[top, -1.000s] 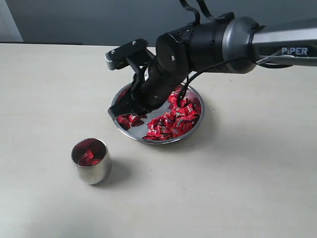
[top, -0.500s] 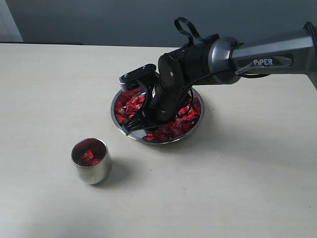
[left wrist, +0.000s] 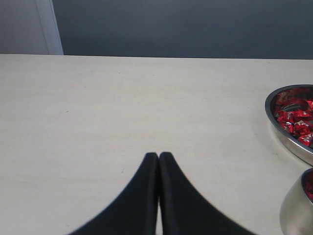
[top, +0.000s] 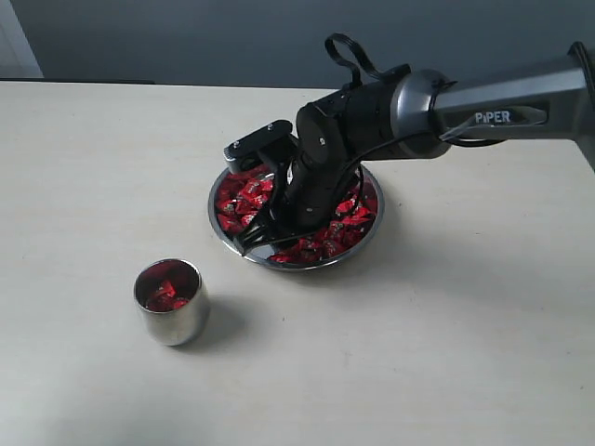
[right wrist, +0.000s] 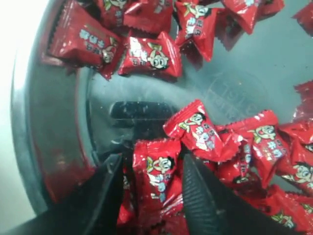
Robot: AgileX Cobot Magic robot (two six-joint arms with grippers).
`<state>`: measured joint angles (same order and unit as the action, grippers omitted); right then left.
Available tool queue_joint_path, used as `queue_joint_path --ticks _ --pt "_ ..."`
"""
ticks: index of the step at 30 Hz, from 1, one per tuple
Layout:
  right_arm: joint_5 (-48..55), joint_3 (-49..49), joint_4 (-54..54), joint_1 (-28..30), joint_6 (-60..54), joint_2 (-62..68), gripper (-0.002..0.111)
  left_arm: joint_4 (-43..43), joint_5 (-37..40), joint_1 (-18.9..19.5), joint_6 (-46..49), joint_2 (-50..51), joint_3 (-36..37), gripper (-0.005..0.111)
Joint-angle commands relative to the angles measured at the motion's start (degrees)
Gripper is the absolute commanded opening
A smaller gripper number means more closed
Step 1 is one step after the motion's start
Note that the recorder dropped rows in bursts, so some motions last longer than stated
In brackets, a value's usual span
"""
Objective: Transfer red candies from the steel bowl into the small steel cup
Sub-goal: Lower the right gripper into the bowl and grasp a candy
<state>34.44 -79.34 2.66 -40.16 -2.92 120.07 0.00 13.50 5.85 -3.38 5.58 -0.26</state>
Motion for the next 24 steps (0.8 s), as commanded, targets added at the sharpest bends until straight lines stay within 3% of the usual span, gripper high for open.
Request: queue_joint_path --ticks 1,9,16,24 --pt "-0.4 0.2 -1.1 0.3 -0.3 1.5 0.039 0.0 -0.1 -0.3 -0.1 -0.3 0.3 0.0" --pt "-2.1 0.2 -1.1 0.3 0.0 1.9 0.037 0.0 -0.1 -0.3 -0.1 -0.3 0.3 0.0" --pt "-3.3 0.2 -1.1 0.3 0.1 1.5 0.001 0.0 -0.1 -0.3 -0.1 -0.3 0.3 0.0" --pt "-5.9 0.2 -0.8 0.3 0.1 -3.2 -0.001 0.0 -0.1 -0.3 -0.1 -0.3 0.3 0.0"
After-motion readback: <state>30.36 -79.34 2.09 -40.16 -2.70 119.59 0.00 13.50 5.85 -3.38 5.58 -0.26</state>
